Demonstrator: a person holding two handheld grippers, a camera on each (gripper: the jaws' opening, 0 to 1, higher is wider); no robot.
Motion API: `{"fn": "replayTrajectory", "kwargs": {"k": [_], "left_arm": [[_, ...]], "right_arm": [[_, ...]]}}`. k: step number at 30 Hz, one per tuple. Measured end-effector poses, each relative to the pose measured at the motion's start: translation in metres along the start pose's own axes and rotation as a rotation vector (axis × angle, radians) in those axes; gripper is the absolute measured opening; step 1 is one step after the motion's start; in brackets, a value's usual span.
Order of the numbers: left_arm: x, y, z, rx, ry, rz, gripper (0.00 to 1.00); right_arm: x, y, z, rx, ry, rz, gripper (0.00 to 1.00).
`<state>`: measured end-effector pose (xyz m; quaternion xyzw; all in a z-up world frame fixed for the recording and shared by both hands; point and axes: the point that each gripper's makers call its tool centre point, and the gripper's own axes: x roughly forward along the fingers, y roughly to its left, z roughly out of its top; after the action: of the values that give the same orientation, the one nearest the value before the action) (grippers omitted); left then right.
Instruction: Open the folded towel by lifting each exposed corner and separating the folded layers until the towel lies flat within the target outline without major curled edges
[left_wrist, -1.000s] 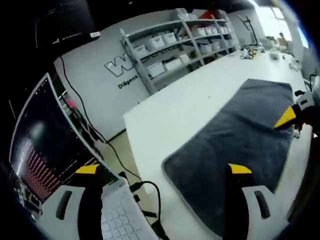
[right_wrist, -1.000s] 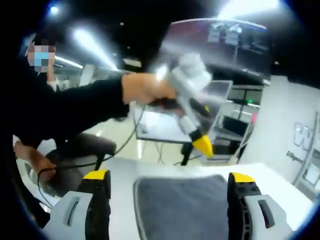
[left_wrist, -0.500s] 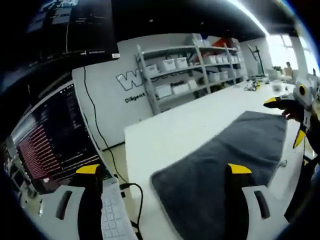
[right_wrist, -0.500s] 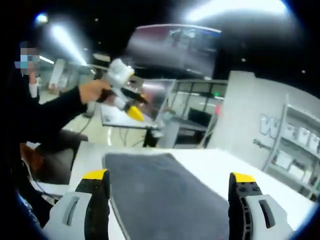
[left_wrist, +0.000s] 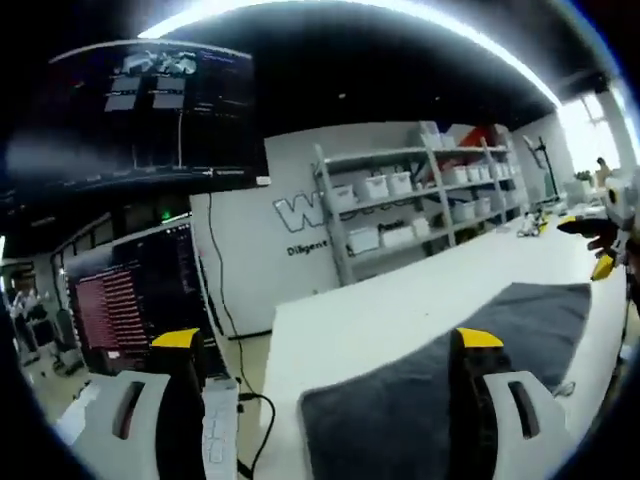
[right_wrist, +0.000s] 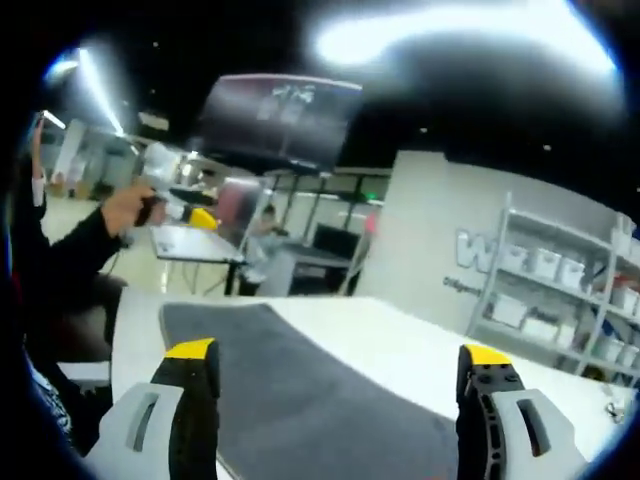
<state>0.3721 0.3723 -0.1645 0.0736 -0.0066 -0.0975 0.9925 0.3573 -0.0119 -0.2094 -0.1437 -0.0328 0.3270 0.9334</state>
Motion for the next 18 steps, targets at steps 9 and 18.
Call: {"fn": "replayTrajectory", "kwargs": {"k": [9,18], "left_arm": [[-0.029,-0.026,-0.017,0.033,0.039,-0.040,1.00],[-0.046,-0.080,-0.040,0.039,0.074,-0.193,1.00]], "right_arm": [[-0.066,-0.059,-0.028,0.038,0.066,-0.161,0.99],[-0.123,-0.084,-0.052,0.074,0.126,-0.258,0.99]]}}
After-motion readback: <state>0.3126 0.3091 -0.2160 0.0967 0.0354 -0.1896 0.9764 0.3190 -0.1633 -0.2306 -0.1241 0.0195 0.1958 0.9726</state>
